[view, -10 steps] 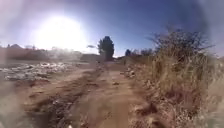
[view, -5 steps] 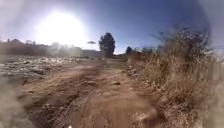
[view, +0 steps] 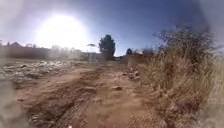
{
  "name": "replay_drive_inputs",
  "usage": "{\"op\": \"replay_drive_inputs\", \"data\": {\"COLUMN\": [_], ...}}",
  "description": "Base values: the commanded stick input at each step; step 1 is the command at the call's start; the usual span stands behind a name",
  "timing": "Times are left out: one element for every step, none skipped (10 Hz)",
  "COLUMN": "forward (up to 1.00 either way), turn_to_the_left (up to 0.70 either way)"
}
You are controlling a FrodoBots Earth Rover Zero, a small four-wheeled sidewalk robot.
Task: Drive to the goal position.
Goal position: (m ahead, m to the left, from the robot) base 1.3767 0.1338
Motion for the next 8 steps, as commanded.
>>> {"op": "replay_drive_inputs", "data": {"forward": [0.5, 0.5, 0.5, 0.5, 0.5, 0.5, 0.5, 0.5], "turn_to_the_left": [0.0, 0.0, -0.32, -0.5, -0.5, -0.5, -0.5, -0.5]}}
